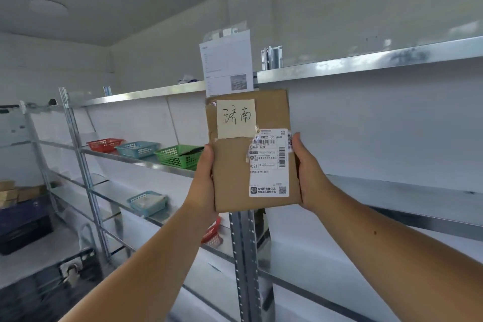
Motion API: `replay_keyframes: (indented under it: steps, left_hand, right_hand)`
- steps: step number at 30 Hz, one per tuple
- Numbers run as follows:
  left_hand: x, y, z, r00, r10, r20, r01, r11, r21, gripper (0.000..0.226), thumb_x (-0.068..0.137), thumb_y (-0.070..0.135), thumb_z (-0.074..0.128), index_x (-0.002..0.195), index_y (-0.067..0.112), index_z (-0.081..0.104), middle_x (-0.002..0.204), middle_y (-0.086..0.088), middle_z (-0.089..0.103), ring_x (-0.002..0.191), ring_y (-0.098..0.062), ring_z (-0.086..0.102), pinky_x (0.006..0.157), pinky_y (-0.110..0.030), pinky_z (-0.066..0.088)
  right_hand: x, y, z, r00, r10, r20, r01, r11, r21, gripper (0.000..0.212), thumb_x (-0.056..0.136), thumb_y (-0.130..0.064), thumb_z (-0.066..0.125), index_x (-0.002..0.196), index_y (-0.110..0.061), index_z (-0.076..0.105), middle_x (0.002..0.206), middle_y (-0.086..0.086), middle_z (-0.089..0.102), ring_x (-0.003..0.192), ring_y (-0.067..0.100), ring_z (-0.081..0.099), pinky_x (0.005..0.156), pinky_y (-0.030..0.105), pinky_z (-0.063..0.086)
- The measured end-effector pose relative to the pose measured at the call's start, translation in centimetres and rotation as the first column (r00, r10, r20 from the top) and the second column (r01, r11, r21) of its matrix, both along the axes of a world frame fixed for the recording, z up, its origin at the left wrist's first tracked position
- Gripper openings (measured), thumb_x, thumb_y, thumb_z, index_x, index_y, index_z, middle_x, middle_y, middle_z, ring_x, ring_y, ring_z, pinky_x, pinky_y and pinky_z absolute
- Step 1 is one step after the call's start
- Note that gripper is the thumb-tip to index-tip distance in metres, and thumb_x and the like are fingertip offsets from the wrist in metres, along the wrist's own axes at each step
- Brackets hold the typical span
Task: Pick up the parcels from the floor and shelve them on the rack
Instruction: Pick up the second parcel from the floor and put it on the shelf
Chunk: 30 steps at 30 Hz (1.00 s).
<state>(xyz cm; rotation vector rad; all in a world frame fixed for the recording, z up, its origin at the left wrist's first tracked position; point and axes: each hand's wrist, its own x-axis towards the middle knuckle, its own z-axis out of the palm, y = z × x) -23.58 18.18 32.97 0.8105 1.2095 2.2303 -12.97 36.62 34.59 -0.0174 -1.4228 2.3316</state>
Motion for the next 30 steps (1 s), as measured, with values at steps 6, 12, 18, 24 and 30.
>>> replay_keyframes:
  steps: [6, 12, 18, 24, 30]
  left_hand:
    - [7.5, 6.4, -1.7, 0.991, -0.137, 0.002, 0.137, 0.99, -0.031, 0.087, 0.085, 0.083, 0.05, 0.151, 0.027, 0.064, 0.147, -0.014, 0.07, 0.132, -0.039, 0.069, 0.1, -0.058, 0.061]
    - [15.2, 12.4, -2.7, 0.976, -0.216, 0.039, 0.218, 0.973, -0.072, 0.076, 0.081, 0.084, 0.049, 0.131, 0.035, 0.079, 0.139, -0.007, 0.076, 0.124, -0.031, 0.075, 0.087, -0.048, 0.067]
    - [21.8, 18.0, -2.0, 0.95, -0.308, 0.046, 0.311, 0.945, -0.096, 0.077, 0.084, 0.087, 0.049, 0.136, 0.036, 0.076, 0.139, -0.004, 0.076, 0.126, -0.028, 0.074, 0.09, -0.046, 0.066]
    - [26.2, 23.7, -1.7, 0.916, -0.399, 0.038, 0.401, 0.916, -0.032, 0.075, 0.096, 0.08, 0.04, 0.149, 0.033, 0.062, 0.142, -0.006, 0.074, 0.126, -0.032, 0.074, 0.089, -0.049, 0.066]
    - [29.3, 28.0, -1.7, 0.846, -0.533, 0.03, 0.534, 0.843, -0.06, 0.08, 0.084, 0.084, 0.047, 0.148, 0.04, 0.063, 0.141, -0.003, 0.075, 0.127, -0.03, 0.074, 0.096, -0.051, 0.064]
  right_hand:
    - [9.9, 5.2, -1.8, 0.993, -0.114, 0.028, 0.114, 0.993, -0.015, 0.064, 0.074, -0.079, 0.056, 0.109, -0.034, 0.084, 0.122, 0.007, 0.079, 0.109, 0.031, 0.076, 0.073, 0.043, 0.065]
    - [19.5, 9.3, -2.9, 0.962, -0.265, 0.073, 0.267, 0.964, -0.02, 0.063, 0.086, -0.08, 0.049, 0.109, -0.034, 0.084, 0.122, 0.007, 0.079, 0.109, 0.029, 0.077, 0.073, 0.042, 0.065]
    - [28.0, 12.6, -2.3, 0.906, -0.42, 0.06, 0.422, 0.906, -0.026, 0.06, 0.088, -0.077, 0.05, 0.104, -0.032, 0.086, 0.119, 0.007, 0.08, 0.106, 0.03, 0.078, 0.07, 0.042, 0.065]
    - [34.6, 15.3, -2.1, 0.849, -0.523, 0.08, 0.525, 0.851, -0.002, 0.065, 0.089, -0.08, 0.046, 0.112, -0.031, 0.084, 0.126, 0.007, 0.077, 0.115, 0.031, 0.074, 0.082, 0.046, 0.065]
    - [39.0, 16.9, -2.2, 0.77, -0.634, 0.069, 0.636, 0.772, -0.003, 0.061, 0.092, -0.077, 0.045, 0.111, -0.033, 0.084, 0.124, 0.006, 0.078, 0.11, 0.029, 0.076, 0.075, 0.042, 0.065]
